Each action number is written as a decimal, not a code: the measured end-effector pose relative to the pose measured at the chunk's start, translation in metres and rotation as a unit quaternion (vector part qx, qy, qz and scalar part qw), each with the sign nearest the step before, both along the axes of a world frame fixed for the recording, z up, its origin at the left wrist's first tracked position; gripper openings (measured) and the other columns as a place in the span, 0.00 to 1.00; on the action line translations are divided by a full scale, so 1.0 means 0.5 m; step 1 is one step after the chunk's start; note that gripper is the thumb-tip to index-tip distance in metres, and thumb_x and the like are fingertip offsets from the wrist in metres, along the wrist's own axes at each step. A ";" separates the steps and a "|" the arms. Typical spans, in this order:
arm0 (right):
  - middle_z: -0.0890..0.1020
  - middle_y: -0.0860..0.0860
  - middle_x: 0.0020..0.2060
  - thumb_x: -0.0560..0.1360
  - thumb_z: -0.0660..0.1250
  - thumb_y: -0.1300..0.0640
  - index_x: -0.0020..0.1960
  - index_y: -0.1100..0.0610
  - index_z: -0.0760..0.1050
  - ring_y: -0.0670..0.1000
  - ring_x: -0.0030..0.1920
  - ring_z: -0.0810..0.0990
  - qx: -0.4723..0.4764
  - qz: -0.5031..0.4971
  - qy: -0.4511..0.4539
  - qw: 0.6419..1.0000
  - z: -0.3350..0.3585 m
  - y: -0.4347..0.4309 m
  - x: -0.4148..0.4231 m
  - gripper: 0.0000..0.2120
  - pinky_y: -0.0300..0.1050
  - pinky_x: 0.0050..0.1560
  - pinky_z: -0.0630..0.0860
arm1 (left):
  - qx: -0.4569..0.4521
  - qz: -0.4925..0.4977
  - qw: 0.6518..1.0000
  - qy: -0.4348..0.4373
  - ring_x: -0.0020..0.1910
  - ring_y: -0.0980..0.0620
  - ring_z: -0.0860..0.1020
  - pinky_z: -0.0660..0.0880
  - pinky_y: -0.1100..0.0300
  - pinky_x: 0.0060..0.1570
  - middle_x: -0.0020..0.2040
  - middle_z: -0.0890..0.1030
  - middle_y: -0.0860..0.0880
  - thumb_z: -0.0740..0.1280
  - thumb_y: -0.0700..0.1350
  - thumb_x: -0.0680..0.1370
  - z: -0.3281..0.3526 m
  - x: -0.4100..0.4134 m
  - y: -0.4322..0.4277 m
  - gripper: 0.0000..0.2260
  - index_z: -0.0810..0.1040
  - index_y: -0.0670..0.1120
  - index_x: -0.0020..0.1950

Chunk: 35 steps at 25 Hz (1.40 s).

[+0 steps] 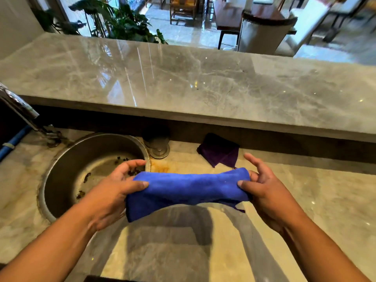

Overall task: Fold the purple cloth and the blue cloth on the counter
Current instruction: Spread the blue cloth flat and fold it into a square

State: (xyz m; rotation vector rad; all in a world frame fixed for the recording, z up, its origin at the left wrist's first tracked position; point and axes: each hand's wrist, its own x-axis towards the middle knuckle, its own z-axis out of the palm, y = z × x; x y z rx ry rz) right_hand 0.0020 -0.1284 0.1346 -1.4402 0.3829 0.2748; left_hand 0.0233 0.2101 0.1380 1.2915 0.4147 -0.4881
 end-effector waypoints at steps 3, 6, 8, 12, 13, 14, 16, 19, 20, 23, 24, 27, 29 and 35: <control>0.82 0.70 0.52 0.77 0.63 0.77 0.75 0.47 0.69 0.66 0.50 0.84 0.041 -0.025 0.000 0.999 0.027 -0.036 0.006 0.35 0.53 0.50 0.81 | -0.041 -0.054 0.996 0.060 0.44 0.41 0.85 0.85 0.52 0.39 0.53 0.86 0.36 0.69 0.29 0.70 0.003 0.033 -0.038 0.27 0.78 0.46 0.67; 0.81 0.66 0.50 0.77 0.64 0.76 0.72 0.50 0.73 0.60 0.47 0.81 0.028 -0.039 -0.012 0.999 0.054 -0.083 0.011 0.30 0.51 0.51 0.80 | -0.038 -0.076 0.994 0.062 0.46 0.40 0.86 0.86 0.51 0.40 0.54 0.86 0.35 0.70 0.30 0.71 0.000 0.057 -0.066 0.24 0.79 0.46 0.66; 0.85 0.63 0.47 0.77 0.66 0.75 0.70 0.52 0.75 0.57 0.46 0.84 -0.025 -0.035 -0.025 0.999 0.074 -0.110 0.008 0.27 0.50 0.51 0.81 | -0.006 -0.086 0.996 0.014 0.48 0.39 0.86 0.85 0.50 0.45 0.54 0.86 0.35 0.74 0.31 0.67 -0.002 0.073 -0.073 0.28 0.80 0.45 0.66; 0.89 0.52 0.42 0.78 0.72 0.66 0.60 0.51 0.84 0.49 0.42 0.87 -0.323 0.003 -0.039 0.945 0.087 -0.160 0.009 0.15 0.39 0.42 0.81 | 0.265 -0.168 0.937 -0.152 0.52 0.39 0.85 0.80 0.43 0.56 0.48 0.88 0.41 0.82 0.44 0.66 0.001 0.102 -0.103 0.18 0.86 0.53 0.54; 0.88 0.48 0.41 0.78 0.73 0.63 0.56 0.49 0.85 0.47 0.42 0.86 -0.398 0.018 -0.042 0.916 0.084 -0.170 0.014 0.11 0.38 0.40 0.78 | 0.361 -0.191 0.892 -0.194 0.47 0.43 0.85 0.80 0.47 0.51 0.43 0.88 0.44 0.83 0.47 0.67 0.005 0.110 -0.114 0.12 0.87 0.56 0.48; 0.86 0.44 0.40 0.78 0.73 0.60 0.52 0.48 0.85 0.45 0.42 0.84 -0.459 0.039 -0.042 0.886 0.079 -0.181 0.019 0.08 0.39 0.38 0.75 | 0.434 -0.210 0.845 -0.230 0.42 0.45 0.84 0.79 0.50 0.46 0.39 0.86 0.46 0.82 0.49 0.68 0.010 0.118 -0.125 0.07 0.87 0.55 0.42; 0.80 0.39 0.39 0.78 0.73 0.56 0.47 0.46 0.83 0.47 0.43 0.80 -0.556 0.075 -0.050 0.827 0.076 -0.199 0.023 0.05 0.42 0.38 0.69 | 0.521 -0.232 0.770 -0.286 0.39 0.49 0.81 0.77 0.51 0.42 0.38 0.82 0.51 0.80 0.54 0.68 0.016 0.130 -0.145 0.09 0.83 0.53 0.36; 0.80 0.45 0.36 0.77 0.72 0.54 0.40 0.50 0.78 0.50 0.37 0.77 -0.519 0.058 -0.039 0.852 0.061 -0.220 0.012 0.08 0.45 0.36 0.68 | 0.552 -0.263 0.733 -0.298 0.39 0.51 0.78 0.75 0.53 0.38 0.38 0.79 0.53 0.72 0.62 0.65 0.021 0.136 -0.173 0.14 0.76 0.54 0.33; 0.80 0.47 0.33 0.77 0.71 0.55 0.38 0.53 0.77 0.48 0.33 0.75 -0.462 0.038 -0.032 0.885 0.053 -0.218 0.004 0.09 0.45 0.34 0.68 | 0.543 -0.267 0.745 -0.280 0.37 0.51 0.78 0.74 0.55 0.36 0.35 0.79 0.52 0.68 0.62 0.64 0.024 0.133 -0.191 0.15 0.74 0.52 0.32; 0.77 0.51 0.29 0.79 0.69 0.60 0.38 0.57 0.74 0.45 0.29 0.71 -0.329 0.023 -0.035 0.943 0.019 -0.169 -0.014 0.11 0.46 0.35 0.70 | 0.445 -0.294 0.817 -0.218 0.29 0.53 0.73 0.70 0.56 0.30 0.27 0.75 0.52 0.67 0.57 0.64 0.036 0.102 -0.285 0.15 0.70 0.47 0.29; 0.77 0.52 0.31 0.81 0.68 0.60 0.39 0.56 0.74 0.46 0.32 0.73 -0.276 0.027 -0.032 0.960 0.003 -0.148 -0.017 0.11 0.47 0.37 0.72 | 0.400 -0.305 0.841 -0.201 0.29 0.54 0.73 0.74 0.55 0.31 0.27 0.75 0.53 0.68 0.57 0.65 0.031 0.089 -0.320 0.15 0.71 0.47 0.29; 0.77 0.55 0.38 0.81 0.67 0.54 0.45 0.54 0.73 0.52 0.39 0.76 -0.091 0.067 0.005 0.994 -0.023 -0.105 -0.029 0.08 0.50 0.41 0.76 | 0.291 -0.310 0.891 -0.159 0.34 0.50 0.75 0.80 0.42 0.42 0.32 0.77 0.49 0.70 0.62 0.69 0.020 0.054 -0.407 0.16 0.74 0.51 0.32; 0.81 0.54 0.42 0.75 0.72 0.50 0.52 0.54 0.74 0.51 0.41 0.80 -0.053 0.092 0.021 0.994 -0.031 -0.113 -0.036 0.11 0.47 0.41 0.77 | 0.247 -0.326 0.902 -0.140 0.35 0.50 0.75 0.76 0.44 0.41 0.34 0.78 0.48 0.69 0.57 0.77 0.016 0.043 -0.444 0.15 0.76 0.50 0.34; 0.86 0.63 0.55 0.71 0.69 0.68 0.62 0.56 0.77 0.65 0.57 0.85 -0.031 -0.011 0.018 0.999 -0.059 -0.183 -0.033 0.20 0.69 0.62 0.78 | 0.245 -0.277 0.910 -0.188 0.47 0.52 0.84 0.82 0.52 0.49 0.48 0.86 0.51 0.72 0.51 0.77 -0.013 0.059 -0.479 0.05 0.84 0.56 0.52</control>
